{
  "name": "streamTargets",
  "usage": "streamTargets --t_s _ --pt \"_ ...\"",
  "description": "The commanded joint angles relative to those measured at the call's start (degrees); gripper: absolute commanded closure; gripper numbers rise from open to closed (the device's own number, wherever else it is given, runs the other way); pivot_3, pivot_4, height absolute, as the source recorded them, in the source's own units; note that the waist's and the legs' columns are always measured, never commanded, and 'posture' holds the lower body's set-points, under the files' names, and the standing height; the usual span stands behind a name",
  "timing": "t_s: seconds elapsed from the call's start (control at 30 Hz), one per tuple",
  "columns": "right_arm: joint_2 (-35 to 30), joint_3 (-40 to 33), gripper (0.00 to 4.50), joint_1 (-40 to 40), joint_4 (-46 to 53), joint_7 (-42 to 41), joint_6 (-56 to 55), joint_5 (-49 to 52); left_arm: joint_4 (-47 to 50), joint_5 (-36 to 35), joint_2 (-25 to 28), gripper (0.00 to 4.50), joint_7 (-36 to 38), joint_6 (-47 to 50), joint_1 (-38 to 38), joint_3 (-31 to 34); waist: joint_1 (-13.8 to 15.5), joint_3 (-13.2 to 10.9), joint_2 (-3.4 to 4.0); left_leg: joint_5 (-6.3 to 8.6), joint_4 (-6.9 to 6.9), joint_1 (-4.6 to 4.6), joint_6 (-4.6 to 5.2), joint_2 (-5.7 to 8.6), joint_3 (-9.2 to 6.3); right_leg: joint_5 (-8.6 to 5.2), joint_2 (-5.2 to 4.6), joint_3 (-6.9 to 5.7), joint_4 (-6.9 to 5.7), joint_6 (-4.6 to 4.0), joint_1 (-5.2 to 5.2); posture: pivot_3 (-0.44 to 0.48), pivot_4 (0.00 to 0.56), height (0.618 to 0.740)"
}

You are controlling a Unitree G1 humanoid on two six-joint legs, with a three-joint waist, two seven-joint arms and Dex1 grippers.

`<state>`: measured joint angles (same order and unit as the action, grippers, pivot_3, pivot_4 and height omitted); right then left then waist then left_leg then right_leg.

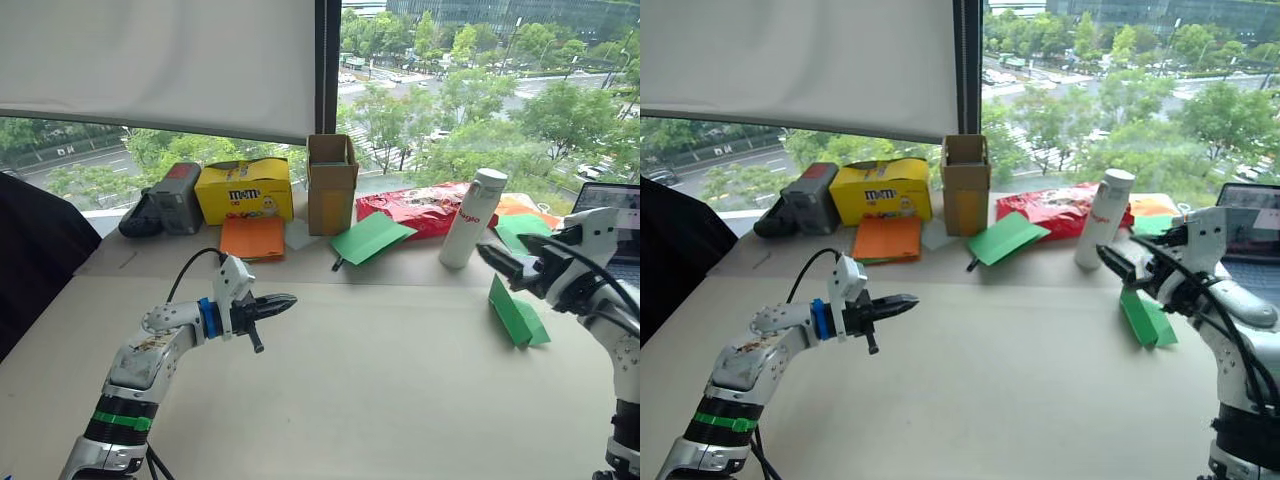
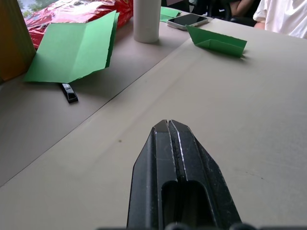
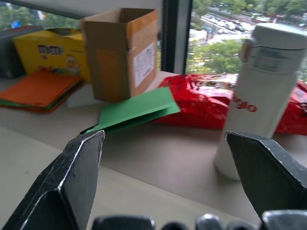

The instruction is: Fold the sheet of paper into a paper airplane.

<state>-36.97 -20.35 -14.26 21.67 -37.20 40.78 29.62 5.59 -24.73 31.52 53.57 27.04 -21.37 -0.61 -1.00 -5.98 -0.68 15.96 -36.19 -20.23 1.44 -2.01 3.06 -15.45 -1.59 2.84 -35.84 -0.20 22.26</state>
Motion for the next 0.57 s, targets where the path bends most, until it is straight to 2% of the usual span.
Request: streamTargets --t_s 0.03,0.17,0.3,0.57 --pt "3.2 6.1 0.05 5.4 7.6 -0.1 -4.9 -0.9 4.1 1.4 0.2 4.5 -2.9 0.0 2.1 0.1 0.1 0.0 0.0 0.0 0.0 0.01 0.0 -0.02 -0.01 0.0 -0.04 0.03 -0.01 0.0 0.0 0.0 0.15 0.74" --pt "9.2 12.6 0.05 11.4 9.3 3.7 -9.8 -4.9 6.7 2.9 0.2 4.5 -5.9 -0.4 6.5 0.1 0.1 0.0 -0.01 -0.08 -0.03 0.04 -0.15 0.06 0.01 0.0 -0.25 0.11 -0.05 0.01 0.02 0.0 0.15 0.74" --pt "11.5 17.3 0.05 14.8 7.5 6.1 -12.8 -9.5 8.4 4.3 -0.1 4.5 -7.5 -1.8 11.0 -0.5 0.1 0.0 -0.07 -0.1 -0.06 0.07 -0.19 0.14 0.05 0.03 -0.66 -0.13 -0.07 0.06 0.02 0.0 0.15 0.74" --pt "14.6 19.8 0.05 13.8 0.9 10.1 -15.7 -14.3 6.0 7.3 -6.3 4.5 -16.3 -2.6 12.6 -0.2 0.2 0.0 -0.14 -0.1 -0.07 0.05 -0.19 0.19 0.02 0.03 -0.68 -0.24 -0.04 0.05 0.01 0.0 0.15 0.74"
